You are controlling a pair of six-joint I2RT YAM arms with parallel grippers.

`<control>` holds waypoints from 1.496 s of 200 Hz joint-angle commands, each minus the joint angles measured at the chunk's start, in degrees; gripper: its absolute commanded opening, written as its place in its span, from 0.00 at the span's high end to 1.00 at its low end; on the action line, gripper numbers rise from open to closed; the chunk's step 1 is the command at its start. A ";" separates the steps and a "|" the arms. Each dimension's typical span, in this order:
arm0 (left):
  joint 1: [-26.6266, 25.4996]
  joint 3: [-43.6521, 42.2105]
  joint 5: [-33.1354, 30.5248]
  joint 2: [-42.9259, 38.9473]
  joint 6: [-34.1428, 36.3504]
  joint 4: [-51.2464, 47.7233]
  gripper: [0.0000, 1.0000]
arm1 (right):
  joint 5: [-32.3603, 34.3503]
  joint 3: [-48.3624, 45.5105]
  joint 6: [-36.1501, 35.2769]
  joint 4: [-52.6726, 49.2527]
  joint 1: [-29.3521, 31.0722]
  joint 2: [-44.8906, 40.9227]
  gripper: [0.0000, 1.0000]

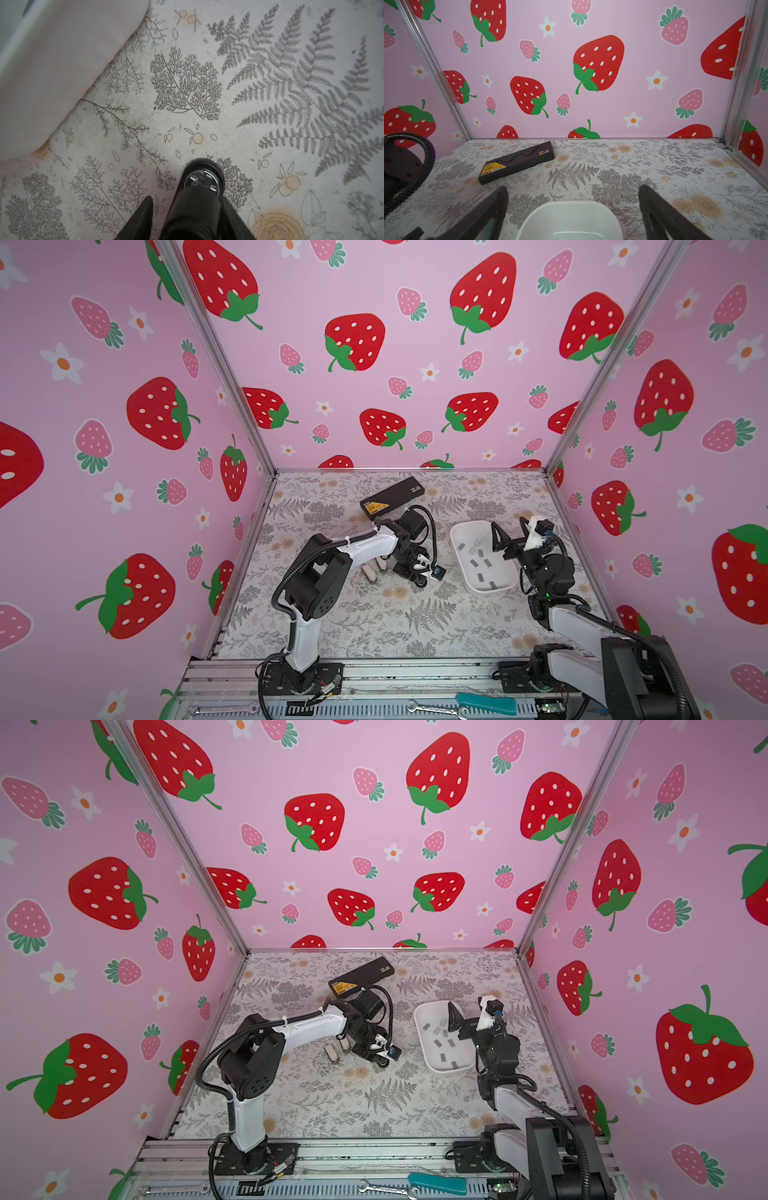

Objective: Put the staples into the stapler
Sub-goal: 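Close the left gripper on the black stapler and lift it, then carry the stapler toward the center while the right gripper approaches it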

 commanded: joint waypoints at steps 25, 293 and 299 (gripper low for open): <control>0.30 2.45 1.45 0.38 1.55 -1.67 0.64 | -0.79 1.37 0.66 2.00 -0.02 0.29 0.01; -3.79 -49.58 -17.46 -54.12 -65.42 61.54 1.00 | 0.65 10.35 -7.36 -10.02 21.44 -4.27 0.01; -3.93 -50.05 -18.49 -54.63 -66.07 61.05 1.00 | 0.33 9.93 -5.89 -9.09 22.63 -4.94 0.01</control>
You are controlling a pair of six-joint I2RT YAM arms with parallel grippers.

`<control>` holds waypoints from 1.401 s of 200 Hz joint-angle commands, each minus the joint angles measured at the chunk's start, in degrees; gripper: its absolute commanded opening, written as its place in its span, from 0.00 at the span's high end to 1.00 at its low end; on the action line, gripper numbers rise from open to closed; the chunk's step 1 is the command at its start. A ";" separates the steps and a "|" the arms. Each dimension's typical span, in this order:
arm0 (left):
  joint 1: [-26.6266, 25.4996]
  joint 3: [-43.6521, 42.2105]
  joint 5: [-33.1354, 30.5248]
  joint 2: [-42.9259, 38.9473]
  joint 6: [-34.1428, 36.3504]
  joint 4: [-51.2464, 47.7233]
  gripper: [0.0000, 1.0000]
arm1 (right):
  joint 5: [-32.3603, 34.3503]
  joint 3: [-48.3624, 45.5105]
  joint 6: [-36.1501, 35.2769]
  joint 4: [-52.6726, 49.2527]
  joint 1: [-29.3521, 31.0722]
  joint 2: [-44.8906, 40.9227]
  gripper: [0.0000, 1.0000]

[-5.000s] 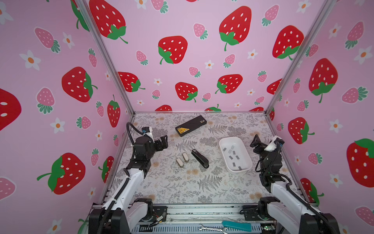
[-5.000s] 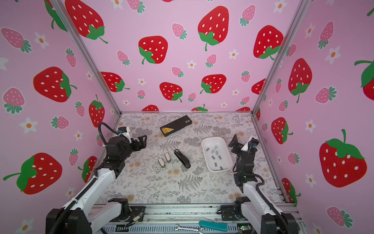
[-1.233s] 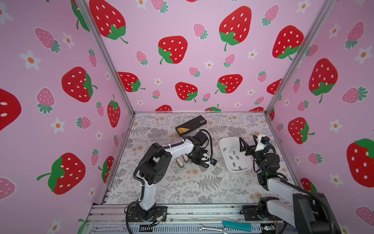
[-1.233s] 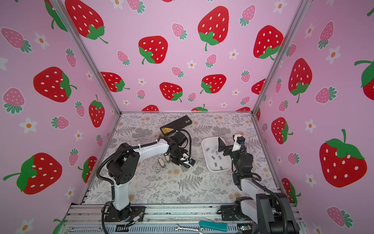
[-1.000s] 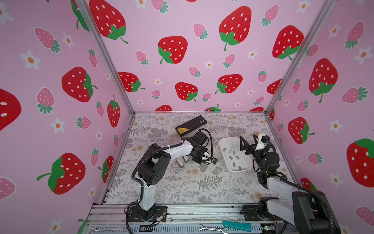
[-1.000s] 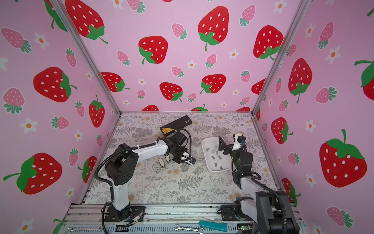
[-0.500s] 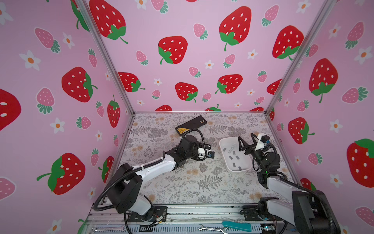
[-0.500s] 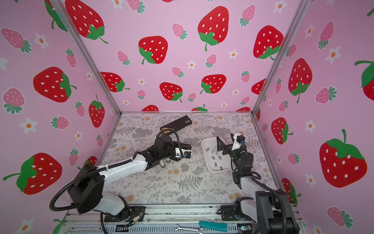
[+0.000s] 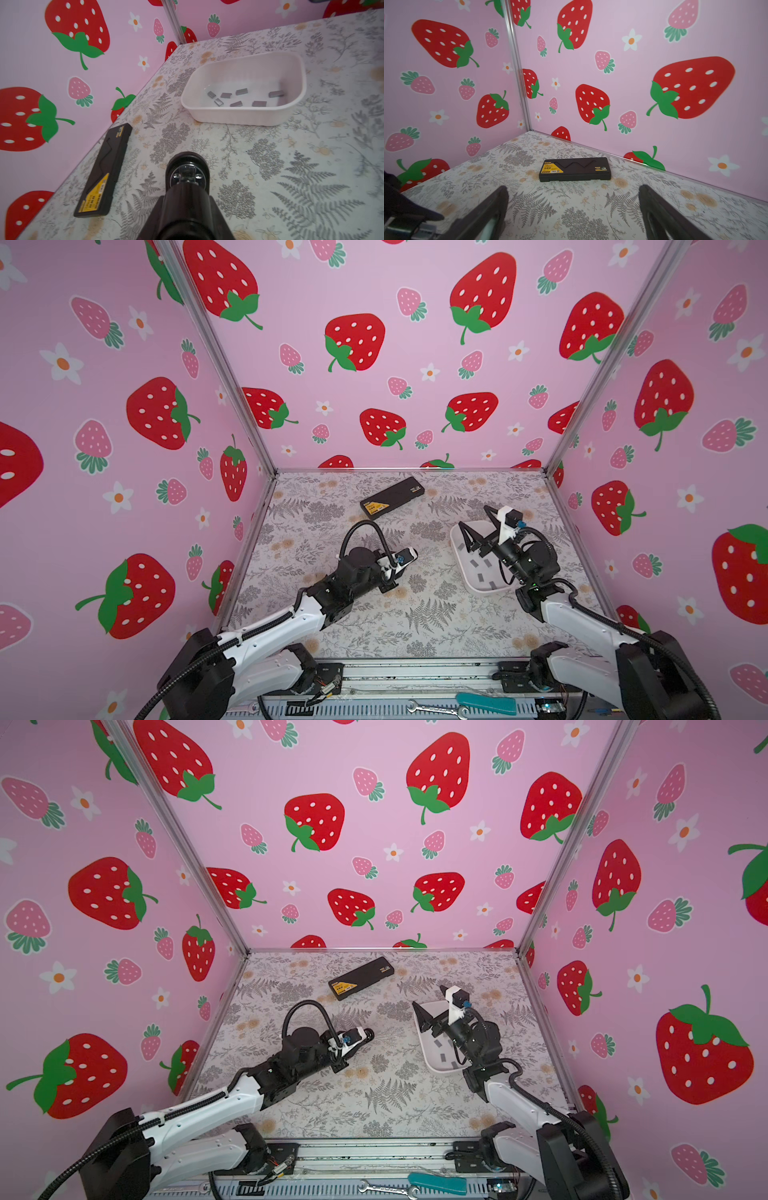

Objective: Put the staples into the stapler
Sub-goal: 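Carry the stapler toward the center while the right gripper approaches it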

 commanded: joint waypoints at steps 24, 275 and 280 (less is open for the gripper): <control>-1.04 -4.18 -1.80 -6.27 -7.20 12.37 1.00 | 2.62 -1.93 3.45 2.87 8.29 -4.47 0.01; -1.53 11.24 4.85 1.94 15.21 12.77 1.00 | 2.18 8.02 11.71 -1.78 15.58 4.33 0.16; -1.33 11.64 5.05 2.55 15.61 13.20 1.00 | 2.16 8.83 11.77 -2.80 16.00 4.92 0.18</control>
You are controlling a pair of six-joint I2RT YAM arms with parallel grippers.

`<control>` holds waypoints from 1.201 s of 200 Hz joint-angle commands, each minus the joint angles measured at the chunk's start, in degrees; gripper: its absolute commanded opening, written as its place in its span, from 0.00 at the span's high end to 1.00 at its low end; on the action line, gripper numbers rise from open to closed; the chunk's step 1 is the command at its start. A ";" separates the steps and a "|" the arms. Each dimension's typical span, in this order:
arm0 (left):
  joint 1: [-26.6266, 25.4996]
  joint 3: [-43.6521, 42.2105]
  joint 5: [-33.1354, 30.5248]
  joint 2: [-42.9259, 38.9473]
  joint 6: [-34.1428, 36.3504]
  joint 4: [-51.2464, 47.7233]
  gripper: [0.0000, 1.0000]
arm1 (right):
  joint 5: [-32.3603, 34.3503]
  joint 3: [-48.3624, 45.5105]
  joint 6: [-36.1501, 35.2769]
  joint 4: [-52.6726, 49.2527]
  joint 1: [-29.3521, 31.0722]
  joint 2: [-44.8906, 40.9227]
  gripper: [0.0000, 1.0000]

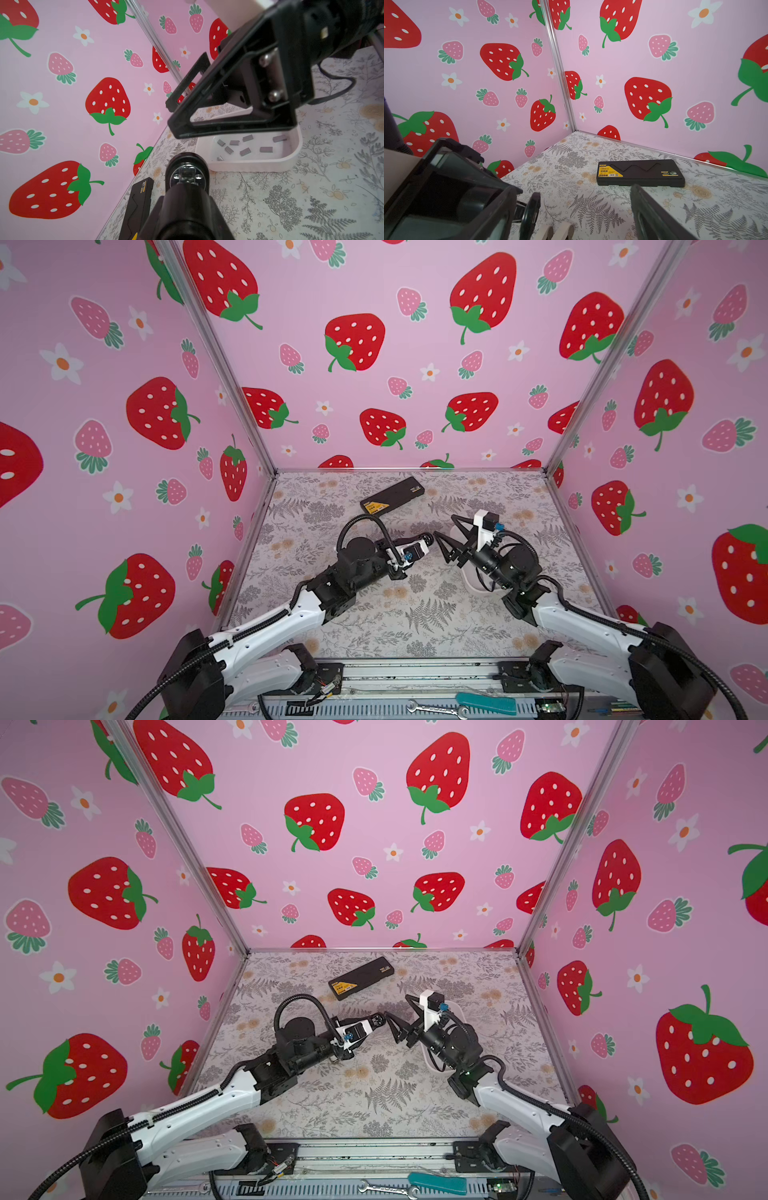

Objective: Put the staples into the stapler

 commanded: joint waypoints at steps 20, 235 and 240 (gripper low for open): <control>1.59 3.25 2.61 3.77 5.58 10.73 1.00 | 0.13 4.81 2.32 -1.07 2.12 2.63 0.20; 3.54 6.19 12.91 0.44 10.49 9.11 1.00 | 3.94 7.25 8.03 -2.55 2.38 6.85 0.58; 3.65 6.09 13.41 0.69 10.54 9.56 1.00 | 4.10 7.08 8.17 -2.55 2.37 6.84 0.60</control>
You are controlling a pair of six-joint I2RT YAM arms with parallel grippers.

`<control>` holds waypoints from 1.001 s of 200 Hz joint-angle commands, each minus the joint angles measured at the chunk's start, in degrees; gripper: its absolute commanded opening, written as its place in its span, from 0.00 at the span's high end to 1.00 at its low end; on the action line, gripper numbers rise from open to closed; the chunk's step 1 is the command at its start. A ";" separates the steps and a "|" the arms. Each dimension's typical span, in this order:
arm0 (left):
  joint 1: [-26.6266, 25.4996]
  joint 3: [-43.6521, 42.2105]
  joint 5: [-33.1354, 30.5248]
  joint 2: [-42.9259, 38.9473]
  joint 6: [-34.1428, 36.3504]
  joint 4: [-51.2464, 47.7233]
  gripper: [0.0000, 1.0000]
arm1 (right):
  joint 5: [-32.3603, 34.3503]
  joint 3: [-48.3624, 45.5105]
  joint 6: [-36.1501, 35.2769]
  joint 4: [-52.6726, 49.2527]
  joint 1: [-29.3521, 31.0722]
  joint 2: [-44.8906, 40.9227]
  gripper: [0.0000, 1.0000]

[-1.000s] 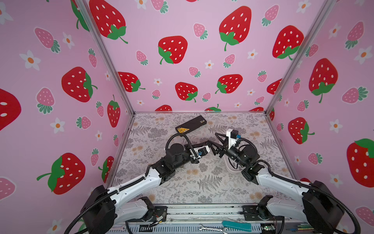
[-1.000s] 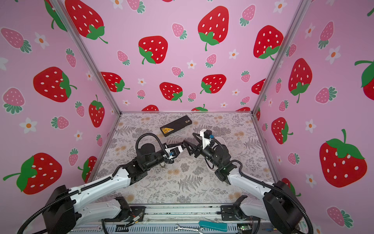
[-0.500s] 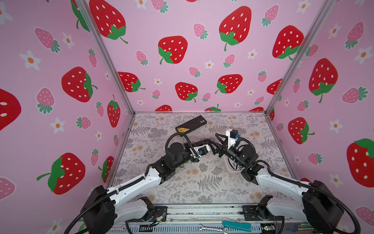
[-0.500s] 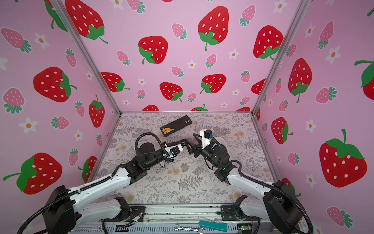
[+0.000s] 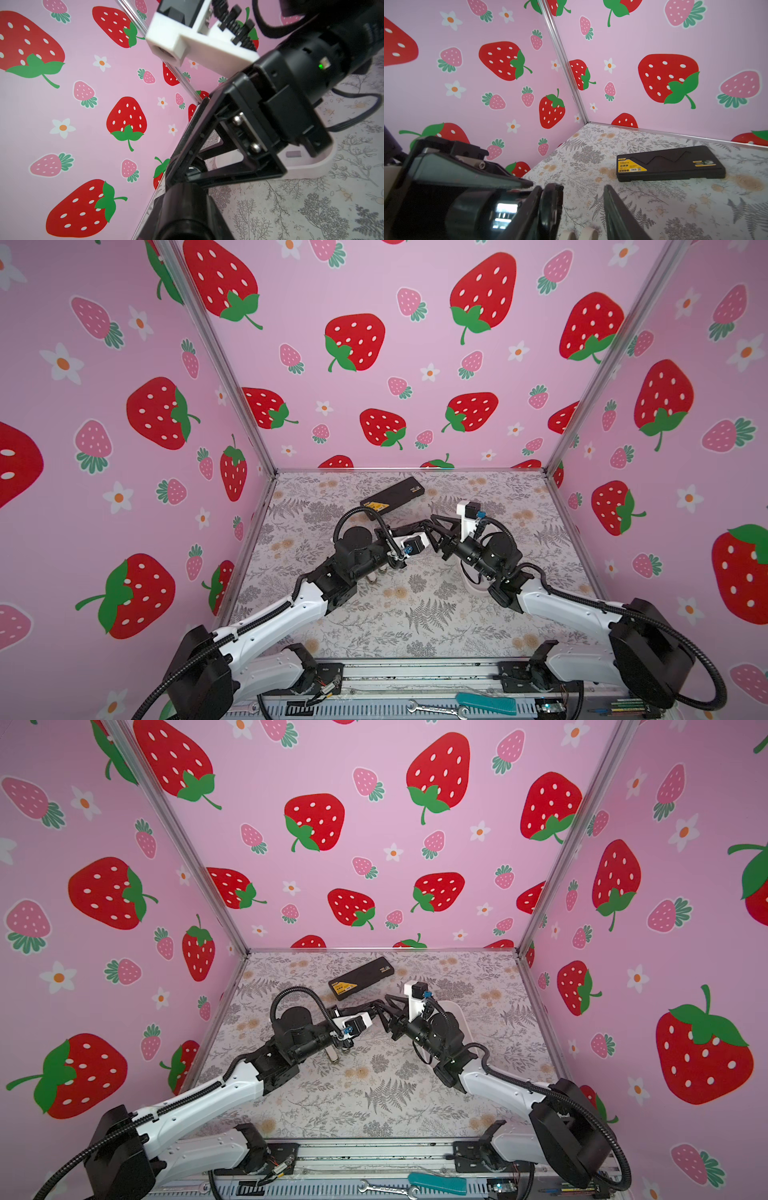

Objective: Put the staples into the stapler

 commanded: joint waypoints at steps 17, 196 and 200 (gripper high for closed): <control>0.69 4.05 8.78 -0.31 1.49 7.95 1.00 | 2.22 -0.01 1.90 -0.23 -0.55 -0.53 0.66; 1.57 7.78 6.20 -1.76 -9.32 7.01 1.00 | 10.65 -7.46 -2.32 4.81 -3.86 -4.21 1.00; 1.54 7.79 6.24 -1.67 -9.36 6.99 1.00 | 10.66 -7.53 -2.20 4.84 -4.13 -4.03 1.00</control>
